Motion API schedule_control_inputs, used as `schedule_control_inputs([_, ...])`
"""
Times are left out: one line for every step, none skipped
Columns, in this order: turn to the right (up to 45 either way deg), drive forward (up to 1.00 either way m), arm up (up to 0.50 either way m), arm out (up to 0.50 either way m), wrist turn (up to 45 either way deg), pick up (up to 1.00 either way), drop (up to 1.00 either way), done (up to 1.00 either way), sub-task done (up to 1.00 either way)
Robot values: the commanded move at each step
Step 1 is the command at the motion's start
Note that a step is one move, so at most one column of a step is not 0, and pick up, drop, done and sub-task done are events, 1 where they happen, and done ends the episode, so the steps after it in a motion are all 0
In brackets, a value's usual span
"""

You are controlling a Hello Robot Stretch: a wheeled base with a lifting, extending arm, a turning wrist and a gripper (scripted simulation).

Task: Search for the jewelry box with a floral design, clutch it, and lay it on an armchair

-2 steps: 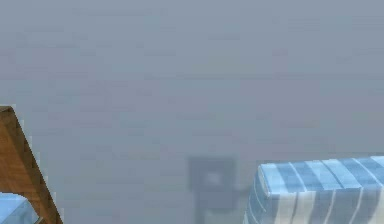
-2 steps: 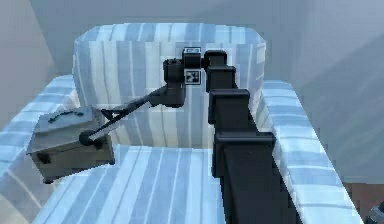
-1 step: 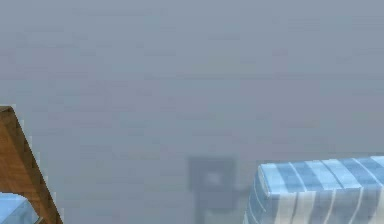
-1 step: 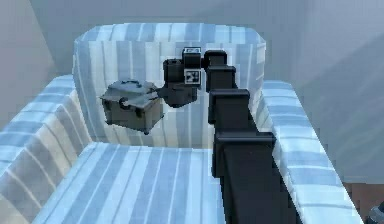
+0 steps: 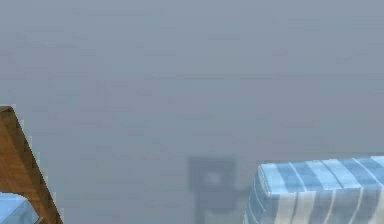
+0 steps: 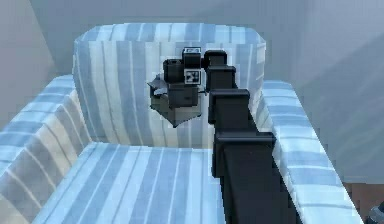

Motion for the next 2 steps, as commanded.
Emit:
schedule_control_inputs([0.0,0.0,-0.18,0.0,0.0,0.0,0.0,0.0,0.0])
schedule_control_inputs([0.0,0.0,-0.32,0.0,0.0,0.0,0.0,0.0,0.0])
